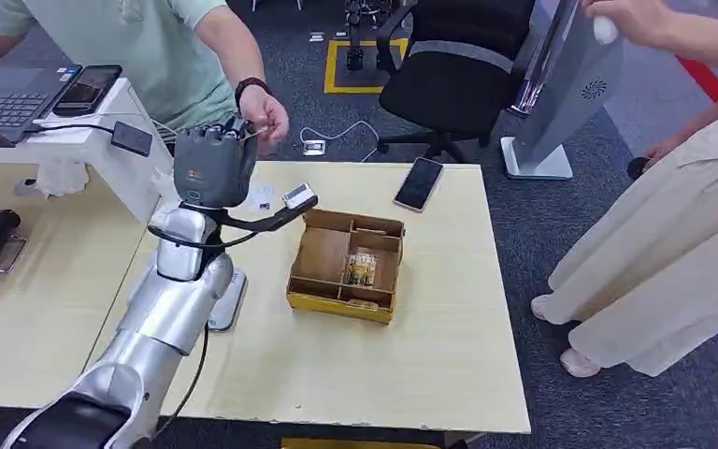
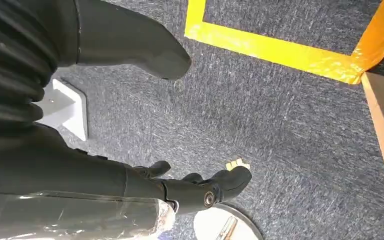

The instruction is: Pass the card to the sensor for recognition and then transmit it.

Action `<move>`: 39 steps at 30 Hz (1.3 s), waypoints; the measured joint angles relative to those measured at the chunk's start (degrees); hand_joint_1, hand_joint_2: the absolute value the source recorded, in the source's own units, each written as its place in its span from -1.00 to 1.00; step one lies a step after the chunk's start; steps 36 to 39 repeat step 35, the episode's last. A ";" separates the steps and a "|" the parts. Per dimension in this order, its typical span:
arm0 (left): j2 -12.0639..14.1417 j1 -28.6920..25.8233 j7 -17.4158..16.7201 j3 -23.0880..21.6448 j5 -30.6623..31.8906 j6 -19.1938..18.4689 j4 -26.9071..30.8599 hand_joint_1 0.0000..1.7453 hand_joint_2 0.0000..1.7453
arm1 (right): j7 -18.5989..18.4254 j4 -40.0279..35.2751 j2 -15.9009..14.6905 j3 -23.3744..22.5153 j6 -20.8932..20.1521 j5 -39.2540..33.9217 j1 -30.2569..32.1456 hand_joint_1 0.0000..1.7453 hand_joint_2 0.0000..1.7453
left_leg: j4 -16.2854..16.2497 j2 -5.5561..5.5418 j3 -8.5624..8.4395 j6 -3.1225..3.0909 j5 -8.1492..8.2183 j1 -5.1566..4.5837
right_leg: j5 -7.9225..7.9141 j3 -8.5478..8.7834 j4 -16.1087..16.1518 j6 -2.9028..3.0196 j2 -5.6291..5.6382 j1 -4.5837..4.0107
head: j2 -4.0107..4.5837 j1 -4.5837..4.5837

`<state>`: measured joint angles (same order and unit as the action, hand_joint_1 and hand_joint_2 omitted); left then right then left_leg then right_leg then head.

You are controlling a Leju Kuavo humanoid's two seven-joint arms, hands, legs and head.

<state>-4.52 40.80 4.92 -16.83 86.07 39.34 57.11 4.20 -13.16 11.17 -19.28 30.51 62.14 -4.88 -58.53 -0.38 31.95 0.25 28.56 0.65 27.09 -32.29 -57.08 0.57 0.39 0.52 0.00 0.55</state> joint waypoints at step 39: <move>-2.23 -0.16 0.07 1.11 -0.13 0.09 -2.06 -1.00 1.00 | 0.87 0.46 0.00 0.00 0.61 -1.51 0.18 -1.00 1.00 | 0.00 0.00 0.02 0.00 0.00 0.01 | 0.00 0.00 0.00 0.00 -0.01 0.00 | 0.00 0.00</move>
